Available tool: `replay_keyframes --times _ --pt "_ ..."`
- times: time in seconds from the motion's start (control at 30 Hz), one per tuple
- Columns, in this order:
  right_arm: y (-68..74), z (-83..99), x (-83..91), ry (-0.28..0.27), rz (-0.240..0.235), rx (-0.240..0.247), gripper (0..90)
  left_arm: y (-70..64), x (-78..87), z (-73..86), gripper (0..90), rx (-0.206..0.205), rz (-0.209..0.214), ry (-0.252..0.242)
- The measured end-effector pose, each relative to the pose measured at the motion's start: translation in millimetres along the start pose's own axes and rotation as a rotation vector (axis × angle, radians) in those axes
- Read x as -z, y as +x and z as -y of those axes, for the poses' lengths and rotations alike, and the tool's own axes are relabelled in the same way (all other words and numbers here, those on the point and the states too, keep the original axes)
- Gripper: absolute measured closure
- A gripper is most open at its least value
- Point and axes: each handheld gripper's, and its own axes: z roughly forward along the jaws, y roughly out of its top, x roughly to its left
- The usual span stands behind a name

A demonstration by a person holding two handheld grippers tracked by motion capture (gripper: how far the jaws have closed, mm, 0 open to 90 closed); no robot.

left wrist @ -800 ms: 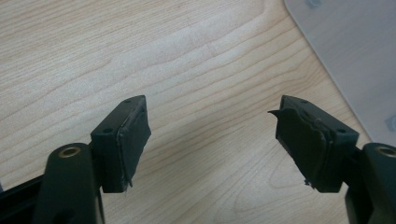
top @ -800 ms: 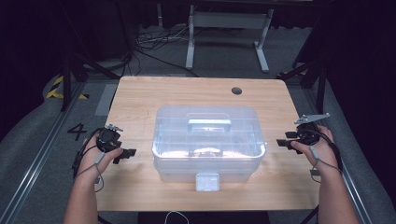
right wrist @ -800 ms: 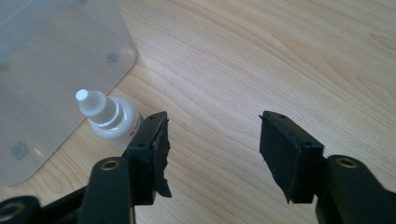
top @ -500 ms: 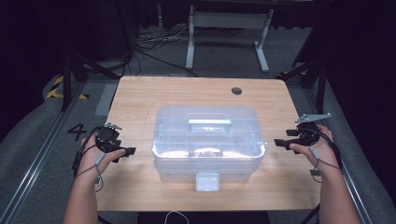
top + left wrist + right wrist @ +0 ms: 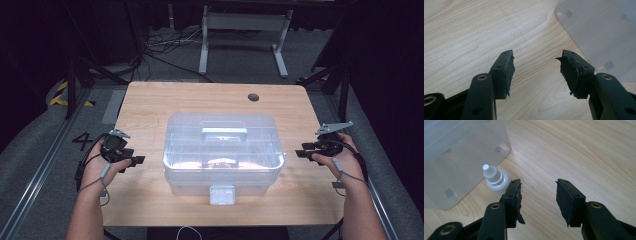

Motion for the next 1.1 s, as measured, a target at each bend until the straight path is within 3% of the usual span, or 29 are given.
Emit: replay_keyframes --times 0.1,0.3,0.4,0.53,0.77,0.87,1.1 --pt "0.7 1.1 0.1 -0.009 -0.018 0.003 55.9 -7.0 9.7 -6.1 44.4 -0.034 -0.016 -0.005" --pt "2.5 1.6 -0.7 0.011 0.003 0.014 54.7 -20.5 24.4 -18.3 41.9 -0.089 -0.013 -0.018" --pt "3.1 1.6 -0.5 0.027 0.009 -0.006 54.1 -33.2 34.4 -27.5 41.8 -0.141 -0.001 -0.035" --pt "2.6 2.1 -0.3 0.037 0.016 -0.021 54.1 -46.9 43.7 -36.1 41.8 -0.174 0.022 -0.054" --pt "2.6 2.0 0.8 0.033 0.017 -0.016 53.0 -58.1 55.1 -43.0 41.9 -0.2 0.029 -0.06" --pt "2.5 2.1 1.0 0.035 0.019 -0.018 52.6 -62.7 60.6 -45.7 42.7 -0.211 0.067 -0.072" --pt "3.5 1.6 0.9 0.038 0.019 -0.018 52.4 -70.4 68.6 -54.0 44.2 -0.248 0.11 -0.118"
